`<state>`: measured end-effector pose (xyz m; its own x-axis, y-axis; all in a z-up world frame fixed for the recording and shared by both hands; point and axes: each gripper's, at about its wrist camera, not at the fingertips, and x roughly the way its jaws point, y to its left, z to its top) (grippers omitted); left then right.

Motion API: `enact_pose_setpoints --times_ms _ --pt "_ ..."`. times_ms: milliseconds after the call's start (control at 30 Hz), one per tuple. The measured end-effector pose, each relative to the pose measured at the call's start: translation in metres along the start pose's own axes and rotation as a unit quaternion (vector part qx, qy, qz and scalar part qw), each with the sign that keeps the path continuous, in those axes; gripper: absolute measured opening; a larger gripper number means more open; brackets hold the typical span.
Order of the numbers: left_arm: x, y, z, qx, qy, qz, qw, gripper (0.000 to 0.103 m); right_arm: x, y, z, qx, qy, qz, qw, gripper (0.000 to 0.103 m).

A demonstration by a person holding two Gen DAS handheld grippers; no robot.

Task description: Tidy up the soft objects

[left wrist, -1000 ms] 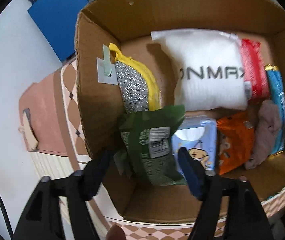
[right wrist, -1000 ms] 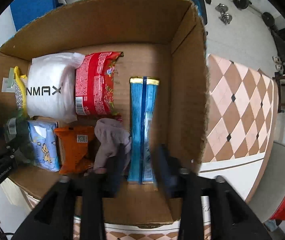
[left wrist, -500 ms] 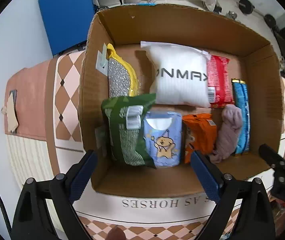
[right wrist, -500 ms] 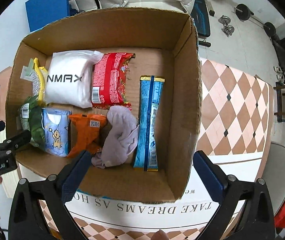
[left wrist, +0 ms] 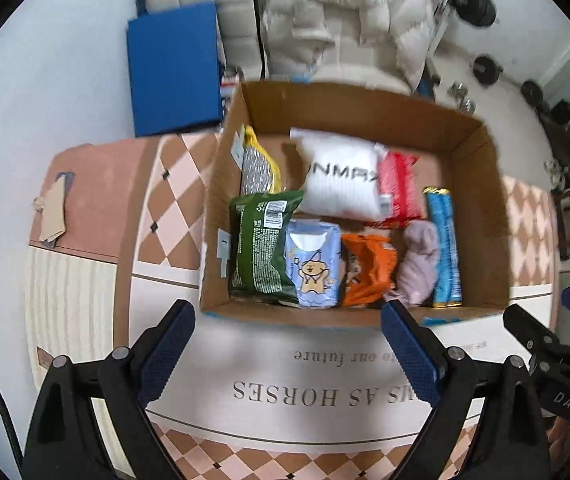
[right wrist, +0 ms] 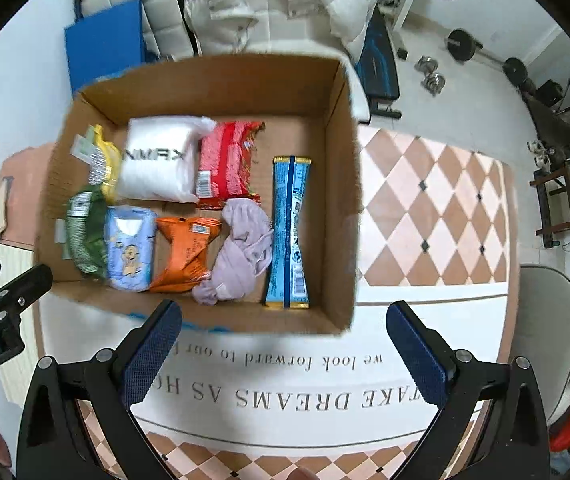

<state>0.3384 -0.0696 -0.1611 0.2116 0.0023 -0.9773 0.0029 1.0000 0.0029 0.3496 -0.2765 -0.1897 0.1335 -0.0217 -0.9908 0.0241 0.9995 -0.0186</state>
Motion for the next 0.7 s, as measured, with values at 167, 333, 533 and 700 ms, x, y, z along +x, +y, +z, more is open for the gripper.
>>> enact_pose_setpoints --times_ms 167,333,533,700 --pt "-0.058 -0.004 -0.028 0.01 -0.062 0.004 0.998 0.095 -0.054 -0.001 -0.033 -0.002 -0.051 0.002 0.999 0.103" --pt "-0.111 -0.006 -0.056 0.016 -0.106 0.002 0.9942 0.095 -0.113 -0.005 -0.073 -0.003 -0.096 0.012 0.995 0.103" --pt "-0.165 -0.012 -0.09 0.024 -0.145 0.002 0.9892 0.095 -0.175 -0.012 -0.116 -0.001 -0.142 0.012 0.99 0.103" --pt "-0.202 -0.012 -0.112 0.017 -0.17 -0.007 0.9853 0.095 -0.219 -0.013 -0.15 -0.007 -0.175 0.007 0.985 0.103"
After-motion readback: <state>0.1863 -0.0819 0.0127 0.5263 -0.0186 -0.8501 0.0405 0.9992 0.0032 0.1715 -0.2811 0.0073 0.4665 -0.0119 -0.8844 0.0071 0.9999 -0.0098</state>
